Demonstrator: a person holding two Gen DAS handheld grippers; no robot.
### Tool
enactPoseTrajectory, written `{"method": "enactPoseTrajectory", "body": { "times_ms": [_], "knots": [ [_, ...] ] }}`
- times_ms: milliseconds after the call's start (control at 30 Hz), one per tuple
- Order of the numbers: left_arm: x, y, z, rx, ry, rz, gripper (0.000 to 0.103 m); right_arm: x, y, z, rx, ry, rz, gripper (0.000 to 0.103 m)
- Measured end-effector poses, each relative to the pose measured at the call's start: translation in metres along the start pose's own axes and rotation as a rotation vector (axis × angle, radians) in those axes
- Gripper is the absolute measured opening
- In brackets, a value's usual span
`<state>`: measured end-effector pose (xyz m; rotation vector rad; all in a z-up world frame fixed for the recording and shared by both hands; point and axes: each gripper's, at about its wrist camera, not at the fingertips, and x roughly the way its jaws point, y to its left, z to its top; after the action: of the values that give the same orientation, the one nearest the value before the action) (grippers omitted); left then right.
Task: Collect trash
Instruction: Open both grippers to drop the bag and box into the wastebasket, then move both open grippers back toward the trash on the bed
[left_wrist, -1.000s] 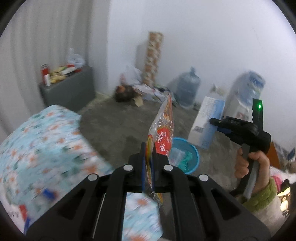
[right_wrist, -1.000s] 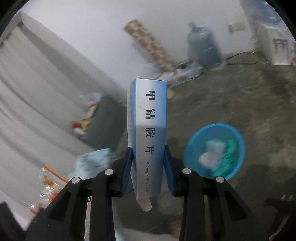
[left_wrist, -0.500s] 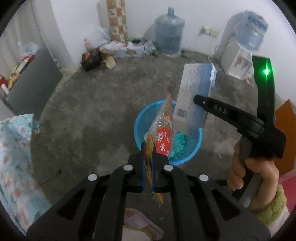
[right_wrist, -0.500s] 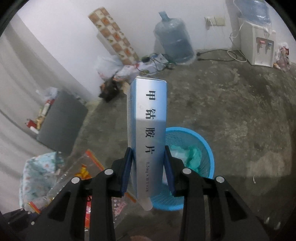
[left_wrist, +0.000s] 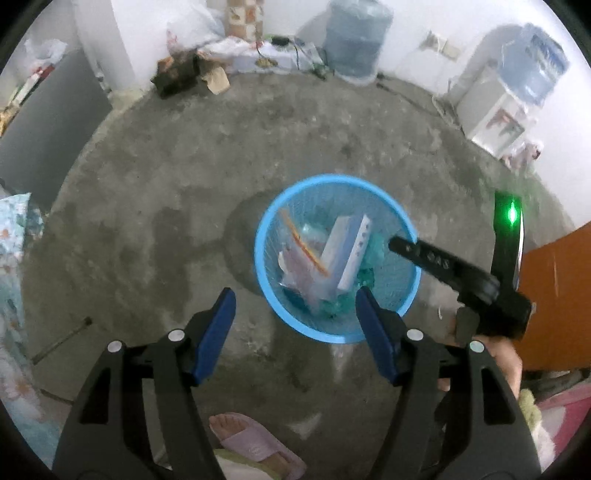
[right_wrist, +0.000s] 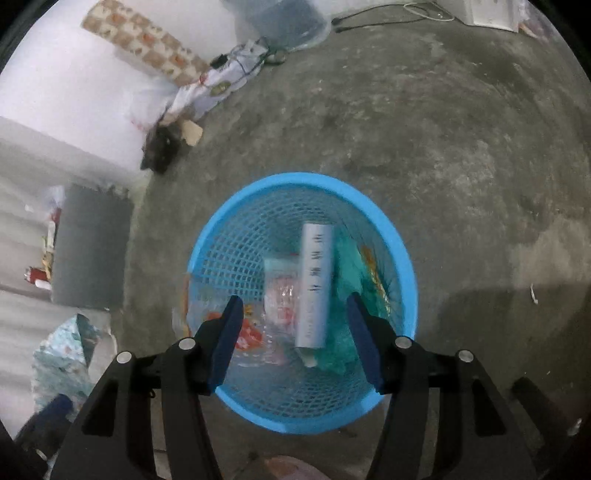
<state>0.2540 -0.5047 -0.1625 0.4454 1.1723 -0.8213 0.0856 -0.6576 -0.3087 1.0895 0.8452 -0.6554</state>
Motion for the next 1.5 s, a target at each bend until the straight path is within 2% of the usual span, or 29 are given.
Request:
{"method": "enactPoseTrajectory", "body": {
  "times_ms": [133,267,333,467,567,733,867,967,1100,1233,1367,1500],
  "knots": [
    [-0.045,0.001,0.004,0.006,-0.066,-0.011,0.064,-0.019,0.012,-0.002,0.002,-0.038,0.035,0.057],
    [-0.116,-0.003,-0.005,0.009,-0.163,-0.033,0.068,-0.053,0.043,-0.014,-0.046,-0.083,0.091,0.057],
    [-0.158,0.002,-0.013,0.002,-0.231,-0.039,0.071,-0.079,0.072,-0.025,-0.091,-0.110,0.132,0.060],
    [-0.231,0.015,-0.041,-0.002,-0.337,-0.029,0.077,-0.136,0.129,-0.057,-0.200,-0.178,0.228,0.072],
    [-0.280,0.033,-0.070,-0.028,-0.402,0.000,0.079,-0.173,0.175,-0.088,-0.329,-0.177,0.291,0.074],
    [-0.347,0.068,-0.137,-0.083,-0.485,0.013,0.083,-0.206,0.233,-0.135,-0.467,-0.045,0.436,0.075],
    [-0.383,0.109,-0.204,-0.191,-0.523,0.057,0.084,-0.216,0.263,-0.175,-0.514,0.075,0.531,0.076],
    [-0.409,0.144,-0.260,-0.304,-0.563,0.156,0.084,-0.217,0.287,-0.213,-0.574,0.185,0.571,0.076],
    [-0.446,0.185,-0.334,-0.467,-0.618,0.348,0.084,-0.215,0.308,-0.266,-0.637,0.329,0.638,0.076],
    [-0.471,0.216,-0.403,-0.652,-0.647,0.484,0.086,-0.207,0.325,-0.319,-0.643,0.490,0.701,0.076],
    [-0.478,0.239,-0.447,-0.784,-0.645,0.547,0.086,-0.189,0.342,-0.376,-0.659,0.678,0.725,0.076],
    [-0.475,0.254,-0.479,-0.880,-0.632,0.544,0.086,-0.170,0.354,-0.430,-0.638,0.860,0.713,0.076]
  ]
}}
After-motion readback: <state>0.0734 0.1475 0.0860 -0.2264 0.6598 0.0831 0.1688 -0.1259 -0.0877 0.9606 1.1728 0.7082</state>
